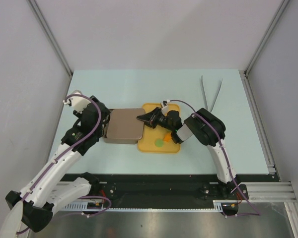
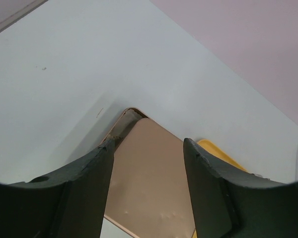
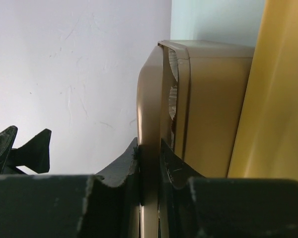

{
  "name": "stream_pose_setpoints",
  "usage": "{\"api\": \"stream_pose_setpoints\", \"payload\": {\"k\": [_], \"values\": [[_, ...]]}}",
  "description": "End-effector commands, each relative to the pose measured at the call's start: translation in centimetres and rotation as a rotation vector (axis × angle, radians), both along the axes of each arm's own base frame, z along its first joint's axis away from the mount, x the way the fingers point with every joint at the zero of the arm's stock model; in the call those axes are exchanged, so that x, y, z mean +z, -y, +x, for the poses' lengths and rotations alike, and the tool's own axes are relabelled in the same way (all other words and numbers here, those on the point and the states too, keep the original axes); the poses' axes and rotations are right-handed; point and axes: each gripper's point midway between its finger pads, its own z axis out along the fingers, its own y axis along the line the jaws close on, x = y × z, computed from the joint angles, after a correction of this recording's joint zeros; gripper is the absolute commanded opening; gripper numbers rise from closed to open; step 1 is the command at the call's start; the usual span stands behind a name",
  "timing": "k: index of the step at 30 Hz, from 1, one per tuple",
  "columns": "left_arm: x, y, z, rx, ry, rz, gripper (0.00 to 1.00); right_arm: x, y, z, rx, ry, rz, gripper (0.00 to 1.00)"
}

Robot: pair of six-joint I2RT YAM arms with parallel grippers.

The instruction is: Pack the cookies

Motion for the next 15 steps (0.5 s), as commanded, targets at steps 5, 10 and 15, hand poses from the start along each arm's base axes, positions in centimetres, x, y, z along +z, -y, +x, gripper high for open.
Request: {"api": "stream_pose_setpoints", "payload": {"k": [5,10,15], "values": [[0.8,0.1,0.0,0.0,0.038,-0.001,0.63,1.2,-0.7,0.0,-0.002,0.071,-0.001,0.07],[0.8,0.0,0.0,0.001,0.038,0.002,0.63,0.7,-1.5,-0.4,0.026,0.063,-0.02,0.13],[0.8,0.0,-0.1,0.0,0.037,0.006,0.63,0.9,-1.8,-0.5,0.041,0.072,-0.027,0.33]]}}
